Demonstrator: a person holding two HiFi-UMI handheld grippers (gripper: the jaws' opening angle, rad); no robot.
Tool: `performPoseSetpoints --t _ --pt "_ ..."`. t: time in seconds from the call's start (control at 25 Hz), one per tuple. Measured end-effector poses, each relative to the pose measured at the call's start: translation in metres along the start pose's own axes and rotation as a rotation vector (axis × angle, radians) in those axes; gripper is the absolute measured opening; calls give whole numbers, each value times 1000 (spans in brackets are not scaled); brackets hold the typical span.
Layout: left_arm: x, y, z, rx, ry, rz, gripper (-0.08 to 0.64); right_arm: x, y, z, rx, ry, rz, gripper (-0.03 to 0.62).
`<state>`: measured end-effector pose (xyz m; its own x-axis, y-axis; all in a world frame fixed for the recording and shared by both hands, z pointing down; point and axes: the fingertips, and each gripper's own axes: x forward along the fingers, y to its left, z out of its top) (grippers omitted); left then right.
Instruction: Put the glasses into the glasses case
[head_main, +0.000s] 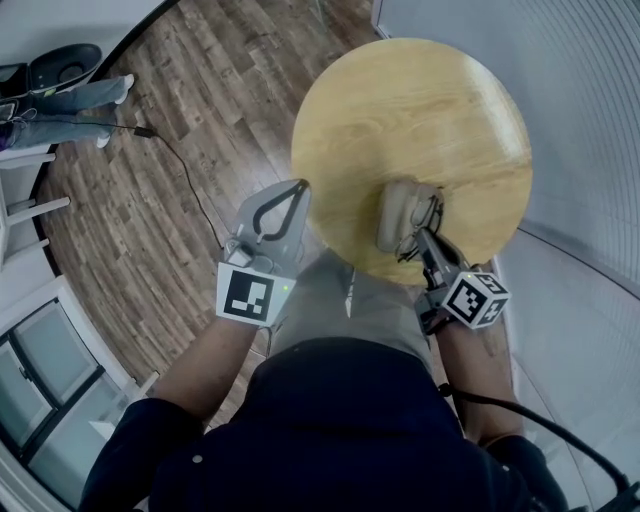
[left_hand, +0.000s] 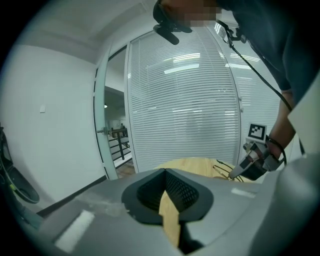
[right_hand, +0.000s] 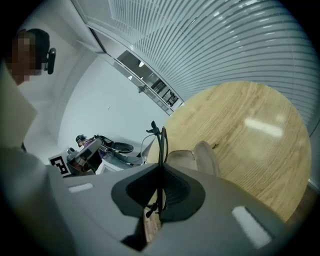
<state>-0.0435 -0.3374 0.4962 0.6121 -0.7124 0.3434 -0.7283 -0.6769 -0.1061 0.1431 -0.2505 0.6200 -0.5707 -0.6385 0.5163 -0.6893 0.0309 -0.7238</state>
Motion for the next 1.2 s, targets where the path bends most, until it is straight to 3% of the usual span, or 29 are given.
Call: performPoseSetpoints --t 0.44,0.72,1.2 --pt "11 4 -43 -47 79 17 5 35 -26 -12 1 74 -25 23" --pt "15 5 -55 -108 83 25 6 53 -30 -19 -7 122 -31 23" --pt "17 19 -77 -129 100 38 6 74 -41 -36 -27 200 -92 23"
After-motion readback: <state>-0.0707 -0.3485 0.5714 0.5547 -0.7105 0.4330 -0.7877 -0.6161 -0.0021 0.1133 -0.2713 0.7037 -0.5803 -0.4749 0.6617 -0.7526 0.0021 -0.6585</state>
